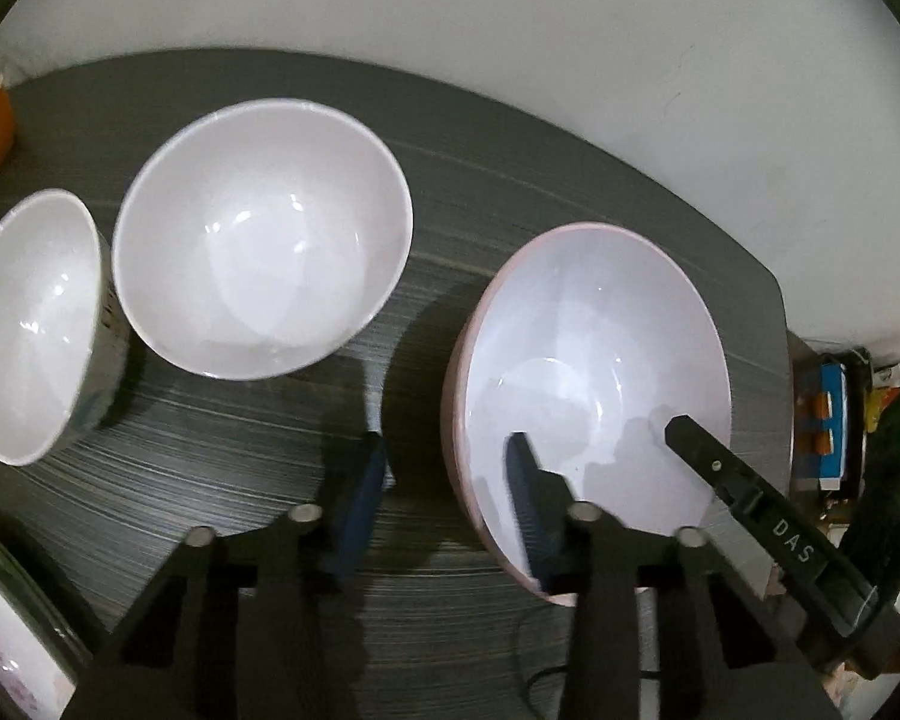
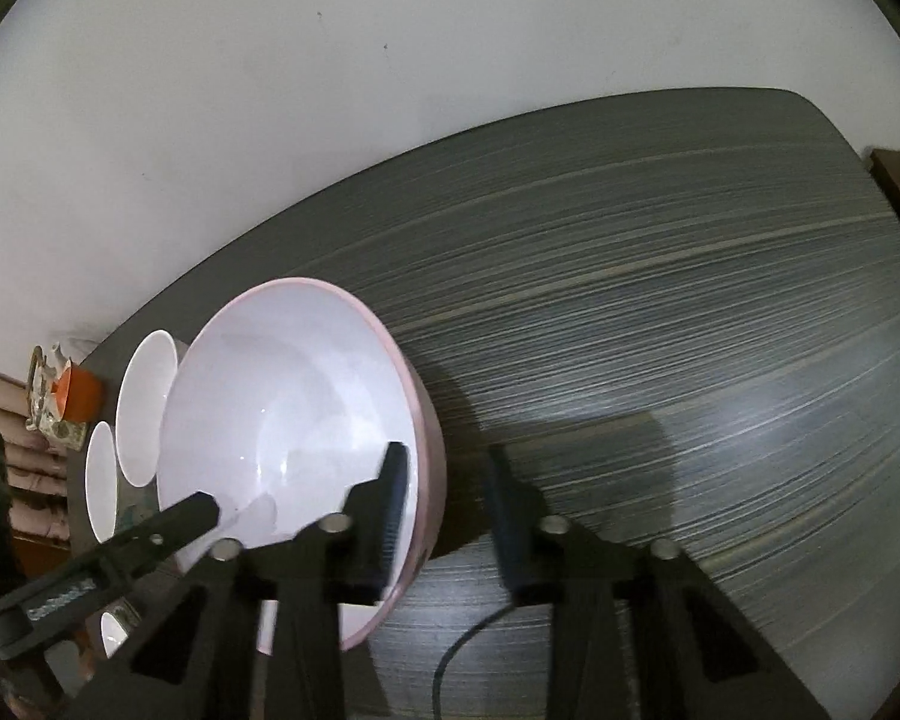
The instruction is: Organize plates and bowls
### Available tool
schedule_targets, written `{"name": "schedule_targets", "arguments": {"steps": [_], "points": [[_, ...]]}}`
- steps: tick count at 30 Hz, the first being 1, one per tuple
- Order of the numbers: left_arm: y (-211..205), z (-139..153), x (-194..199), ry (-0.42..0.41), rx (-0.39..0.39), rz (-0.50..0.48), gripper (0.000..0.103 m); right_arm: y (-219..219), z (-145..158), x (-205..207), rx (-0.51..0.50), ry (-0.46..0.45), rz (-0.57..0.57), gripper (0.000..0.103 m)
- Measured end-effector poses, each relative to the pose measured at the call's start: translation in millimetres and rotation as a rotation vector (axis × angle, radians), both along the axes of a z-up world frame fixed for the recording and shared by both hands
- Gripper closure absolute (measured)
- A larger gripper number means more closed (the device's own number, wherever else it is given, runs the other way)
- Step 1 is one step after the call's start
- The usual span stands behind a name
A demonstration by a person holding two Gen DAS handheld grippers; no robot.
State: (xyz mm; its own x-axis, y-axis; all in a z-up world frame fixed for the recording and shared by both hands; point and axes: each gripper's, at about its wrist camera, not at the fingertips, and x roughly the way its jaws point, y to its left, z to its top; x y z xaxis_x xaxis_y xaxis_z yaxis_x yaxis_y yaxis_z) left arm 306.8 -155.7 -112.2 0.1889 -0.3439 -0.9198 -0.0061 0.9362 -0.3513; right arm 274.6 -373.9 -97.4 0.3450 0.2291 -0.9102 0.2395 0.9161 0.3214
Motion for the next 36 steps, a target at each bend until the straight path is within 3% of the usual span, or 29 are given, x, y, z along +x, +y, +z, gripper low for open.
{"name": "schedule_targets", "arguments": {"steps": [4,9,15,25,30,36], "points": [[-2,-4,1,-0.006,-0.038,-0.011,0.089,1,-1,0,0.018,-0.007,-0.007,0.09],[-1,3,-10,-0.036,-0.007,-0.038,0.09,10,8,-11,-0.002,-0.021,-0.017,0.091],[14,31,-37,-0.071,0.008,-0.063,0.089,24,35,-38,0.019,-0.037,-0.013,0.091],[73,81,-119,-0.101,0.045,-0.082,0.088,66,74,-110,0.067,-0.033,0.039,0.091],[95,84,-160,-0.094,0.054,-0.066,0.088,89,79,-142,0.072,-0.014,0.069,0.091],[112,67,-191,-0.055,0.059,-0.053,0.088,112,61,-169,0.074,0.03,0.089,0.091]]}}
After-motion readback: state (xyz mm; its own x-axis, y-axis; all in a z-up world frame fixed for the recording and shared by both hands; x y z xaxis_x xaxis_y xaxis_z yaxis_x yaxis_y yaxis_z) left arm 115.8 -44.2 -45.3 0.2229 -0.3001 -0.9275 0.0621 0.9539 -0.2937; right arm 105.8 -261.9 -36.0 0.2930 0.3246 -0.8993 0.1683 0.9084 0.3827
